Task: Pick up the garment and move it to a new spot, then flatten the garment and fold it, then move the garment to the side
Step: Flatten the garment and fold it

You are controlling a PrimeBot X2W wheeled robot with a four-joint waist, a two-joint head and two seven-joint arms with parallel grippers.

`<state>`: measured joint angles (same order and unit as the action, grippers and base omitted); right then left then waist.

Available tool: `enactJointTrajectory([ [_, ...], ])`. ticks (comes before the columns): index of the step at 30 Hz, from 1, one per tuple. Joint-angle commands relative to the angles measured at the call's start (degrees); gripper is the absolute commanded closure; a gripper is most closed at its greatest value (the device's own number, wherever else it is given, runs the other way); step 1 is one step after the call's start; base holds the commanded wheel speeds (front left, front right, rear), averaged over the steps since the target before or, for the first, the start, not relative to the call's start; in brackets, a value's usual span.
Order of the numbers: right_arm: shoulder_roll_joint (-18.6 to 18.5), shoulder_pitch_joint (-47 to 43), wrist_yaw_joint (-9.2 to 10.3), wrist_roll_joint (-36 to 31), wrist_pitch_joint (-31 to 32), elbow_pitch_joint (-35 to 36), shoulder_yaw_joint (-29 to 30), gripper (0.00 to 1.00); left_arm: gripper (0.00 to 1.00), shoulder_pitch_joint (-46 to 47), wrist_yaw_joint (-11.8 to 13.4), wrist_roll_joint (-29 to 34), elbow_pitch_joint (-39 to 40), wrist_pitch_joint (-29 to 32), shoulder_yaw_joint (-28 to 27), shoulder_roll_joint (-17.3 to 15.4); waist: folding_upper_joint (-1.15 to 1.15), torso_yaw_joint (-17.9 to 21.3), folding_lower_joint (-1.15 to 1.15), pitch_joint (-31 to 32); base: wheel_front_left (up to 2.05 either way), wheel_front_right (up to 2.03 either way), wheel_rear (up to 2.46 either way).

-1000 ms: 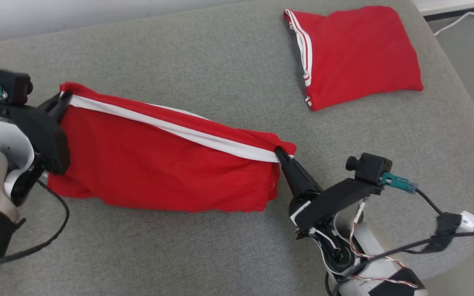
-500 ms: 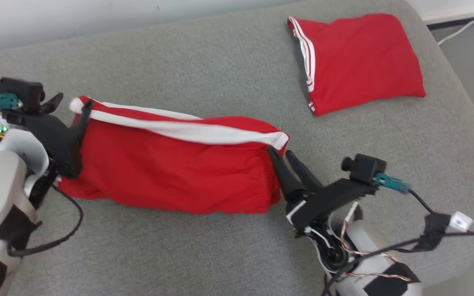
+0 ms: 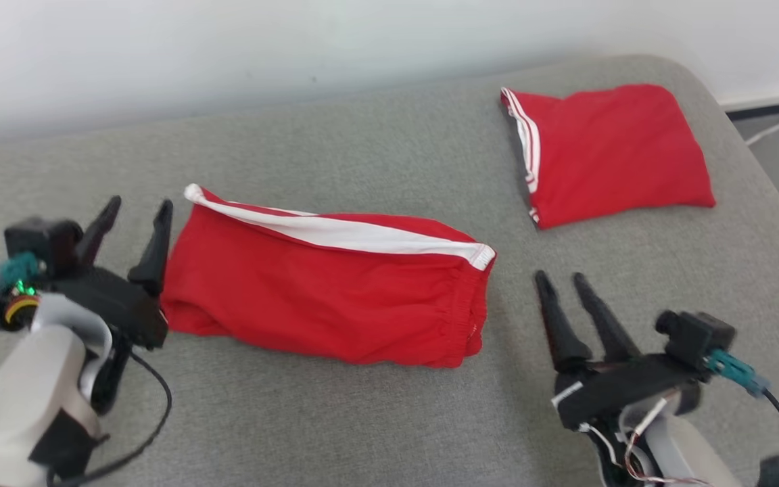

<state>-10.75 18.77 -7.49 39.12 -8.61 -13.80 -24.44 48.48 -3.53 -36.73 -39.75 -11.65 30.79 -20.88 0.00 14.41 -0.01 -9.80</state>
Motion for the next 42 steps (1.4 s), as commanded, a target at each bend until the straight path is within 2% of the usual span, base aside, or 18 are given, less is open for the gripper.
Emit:
enactJointTrajectory([
  [1,-0.1,-2.1,-0.03,-3.8,-0.6,1.7,2.2,0.00,0.00,-3.2,1.3,-0.1,2.0,-1.4,-0.3,0.1,0.00,-2.0,0.01,2.2,0.00,0.00,0.00],
  [4,0.9,-3.7,-0.03,-6.6,-1.1,3.5,4.3,0.00,0.00,-5.1,2.4,-0.5,4.0,-2.2,-1.3,0.1,0.00,-2.4,0.01,2.6,0.00,0.00,0.00],
  [11,4.0,-9.6,-0.03,-18.9,-2.7,10.3,11.6,0.00,0.00,-11.0,5.9,1.4,11.3,-3.2,-1.8,-0.5,0.00,-3.8,0.01,3.1,0.00,0.00,0.00],
  [19,7.3,-15.6,-0.03,-24.6,-2.7,14.6,15.5,0.00,0.00,-15.0,8.5,1.6,14.5,-3.4,-1.9,-0.4,0.00,-3.9,0.01,3.3,0.00,0.00,0.00],
  [29,7.8,-16.0,-0.03,-25.3,-0.9,16.0,13.3,0.00,0.00,-14.3,7.3,-0.9,8.9,-1.9,-1.7,1.5,0.00,-1.8,0.01,2.6,0.00,0.00,0.00],
  [42,7.9,-14.7,-0.03,-23.9,-1.4,15.2,11.9,0.00,0.00,-9.3,4.8,-0.9,-4.9,-0.6,-0.2,2.6,0.00,2.4,0.01,-0.4,0.00,0.00,0.00],
])
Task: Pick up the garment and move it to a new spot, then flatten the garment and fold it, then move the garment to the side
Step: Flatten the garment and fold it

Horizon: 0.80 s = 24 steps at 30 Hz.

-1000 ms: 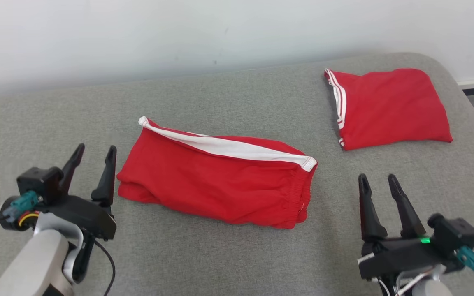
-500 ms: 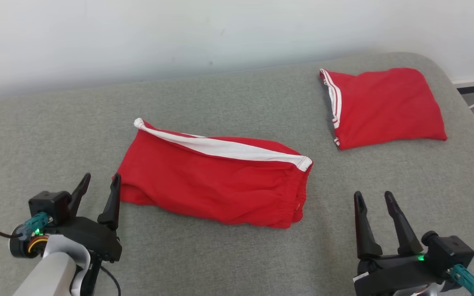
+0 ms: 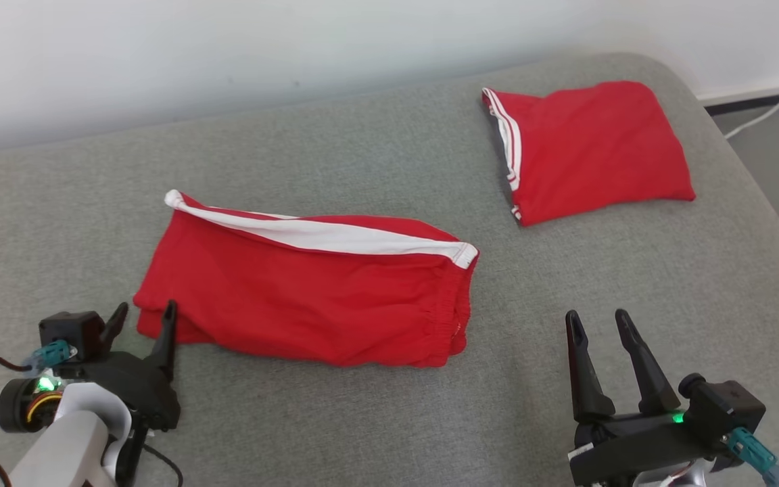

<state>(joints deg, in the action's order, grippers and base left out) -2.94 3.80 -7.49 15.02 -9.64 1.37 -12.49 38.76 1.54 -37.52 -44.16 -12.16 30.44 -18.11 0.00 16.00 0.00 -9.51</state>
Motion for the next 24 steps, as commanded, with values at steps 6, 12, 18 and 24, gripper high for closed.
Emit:
enactJointTrajectory([
  [6,0.1,0.6,-0.03,0.1,-0.4,-0.7,-0.1,0.00,0.00,2.3,-1.0,0.0,-5.8,0.9,0.9,0.4,0.00,1.2,0.00,-1.1,0.00,0.00,0.00],
  [12,0.1,0.9,-0.03,0.2,-0.3,-1.3,-0.6,0.00,0.53,3.7,-2.4,0.1,-9.9,0.9,2.1,2.2,0.00,1.0,0.00,-0.4,0.00,0.00,0.00],
  [18,0.1,0.0,-0.03,0.3,-0.6,-1.8,-0.9,0.00,1.00,3.3,-2.7,1.1,-11.7,-0.7,3.3,3.7,0.00,0.1,0.00,1.8,0.00,0.00,0.00],
  [24,0.0,-1.7,-0.03,0.4,-0.5,-2.4,-0.8,0.00,1.00,0.6,-3.2,0.5,-11.8,-2.1,3.4,5.7,0.00,-2.2,0.00,5.3,0.00,0.00,0.00],
])
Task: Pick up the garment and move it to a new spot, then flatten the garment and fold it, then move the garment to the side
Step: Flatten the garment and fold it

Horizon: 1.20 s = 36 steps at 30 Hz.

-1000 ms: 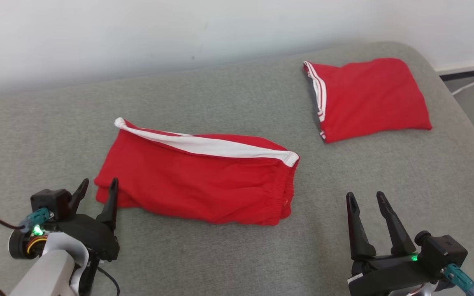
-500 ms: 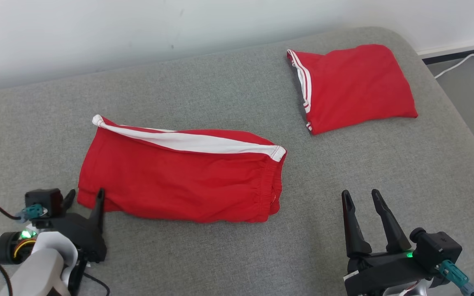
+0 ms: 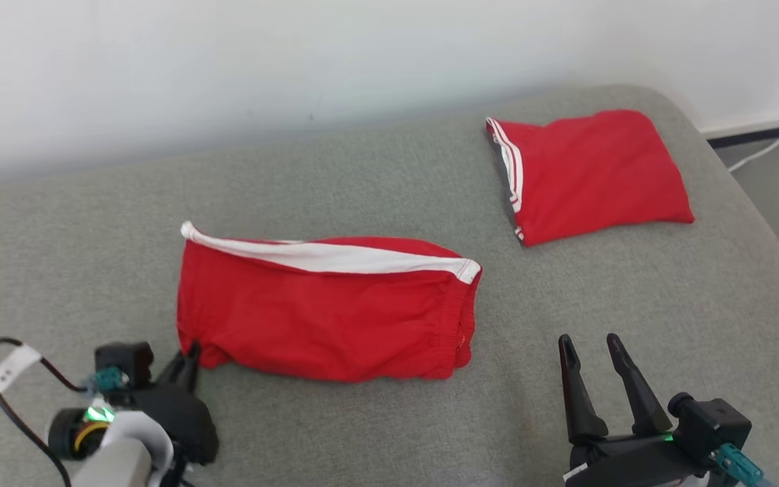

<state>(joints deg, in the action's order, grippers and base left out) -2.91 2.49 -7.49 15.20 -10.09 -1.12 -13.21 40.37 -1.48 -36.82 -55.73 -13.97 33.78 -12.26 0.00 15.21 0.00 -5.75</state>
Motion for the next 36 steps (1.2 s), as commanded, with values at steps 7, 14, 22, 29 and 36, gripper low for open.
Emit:
enactJointTrajectory([
  [7,0.0,-3.2,-0.03,0.3,0.4,0.1,1.1,0.00,1.00,-6.0,0.6,-0.9,2.5,-0.9,-0.1,1.4,0.00,-4.6,0.00,5.5,0.00,0.00,0.00],
  [14,0.0,-4.9,-0.03,0.0,1.2,1.2,2.0,0.00,1.00,-10.7,1.7,-1.0,6.9,-1.2,0.0,2.1,0.00,-6.7,0.00,6.6,0.00,0.00,0.00],
  [22,0.0,-5.5,-0.03,-0.5,2.4,1.6,1.8,0.00,0.00,-13.8,3.8,-0.3,11.1,-1.3,-1.4,1.2,0.00,-6.6,0.00,6.8,0.00,0.00,0.00],
  [29,0.0,-5.2,-0.03,-1.0,2.3,2.1,3.0,0.00,0.00,-17.8,7.5,3.7,22.7,-1.3,-8.3,0.3,0.00,-7.7,0.00,7.0,0.00,0.00,0.00],
  [36,0.0,-5.5,-0.03,-1.7,1.8,3.0,5.3,0.00,0.00,-27.1,10.7,10.8,39.9,-1.2,-17.3,0.3,0.00,-9.1,0.00,7.8,0.00,0.00,0.00],
])
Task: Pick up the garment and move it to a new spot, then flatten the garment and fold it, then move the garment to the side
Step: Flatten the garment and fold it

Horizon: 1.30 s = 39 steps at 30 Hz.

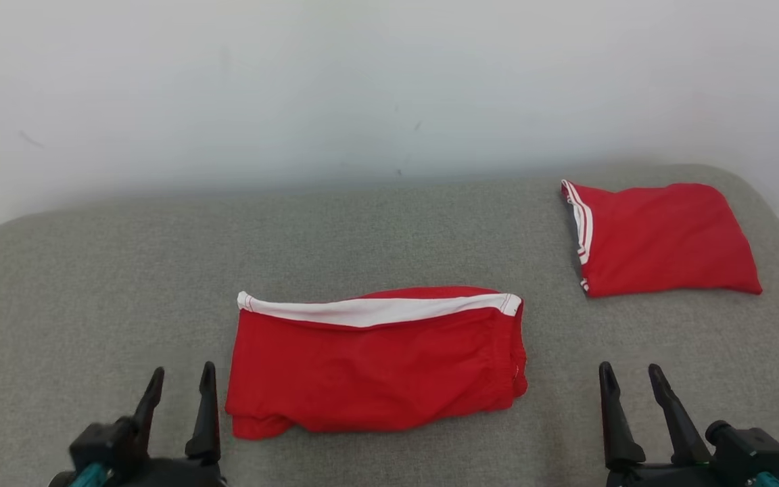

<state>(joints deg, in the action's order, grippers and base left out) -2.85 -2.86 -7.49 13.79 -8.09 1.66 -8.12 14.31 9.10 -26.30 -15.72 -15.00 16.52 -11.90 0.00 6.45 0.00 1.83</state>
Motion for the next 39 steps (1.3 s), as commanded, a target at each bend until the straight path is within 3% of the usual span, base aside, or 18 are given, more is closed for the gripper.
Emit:
enactJointTrajectory([
  [1,-0.1,-0.4,-0.03,-0.4,-0.2,0.3,0.5,0.00,0.00,-2.5,0.4,1.1,1.9,-0.2,-1.0,-0.1,0.00,-0.5,0.00,0.3,0.00,0.00,0.00],
  [8,-0.1,-2.0,-0.03,-1.2,-0.1,1.4,2.0,0.00,0.00,-10.1,3.3,7.2,10.9,-0.2,-4.5,-1.4,0.00,-1.9,0.00,1.3,0.00,0.00,0.00],
  [19,-0.1,-5.1,-0.03,-2.3,0.3,2.9,3.2,0.00,0.00,-16.5,2.2,7.2,18.7,0.4,-4.2,-3.9,0.00,-4.2,0.00,2.3,0.00,0.00,0.00],
  [39,-0.1,-5.6,-0.03,-2.8,1.9,3.6,3.9,0.00,0.00,-18.1,2.9,6.4,19.4,2.0,-4.3,-5.3,0.00,-4.8,0.00,2.5,0.00,0.00,0.00],
])
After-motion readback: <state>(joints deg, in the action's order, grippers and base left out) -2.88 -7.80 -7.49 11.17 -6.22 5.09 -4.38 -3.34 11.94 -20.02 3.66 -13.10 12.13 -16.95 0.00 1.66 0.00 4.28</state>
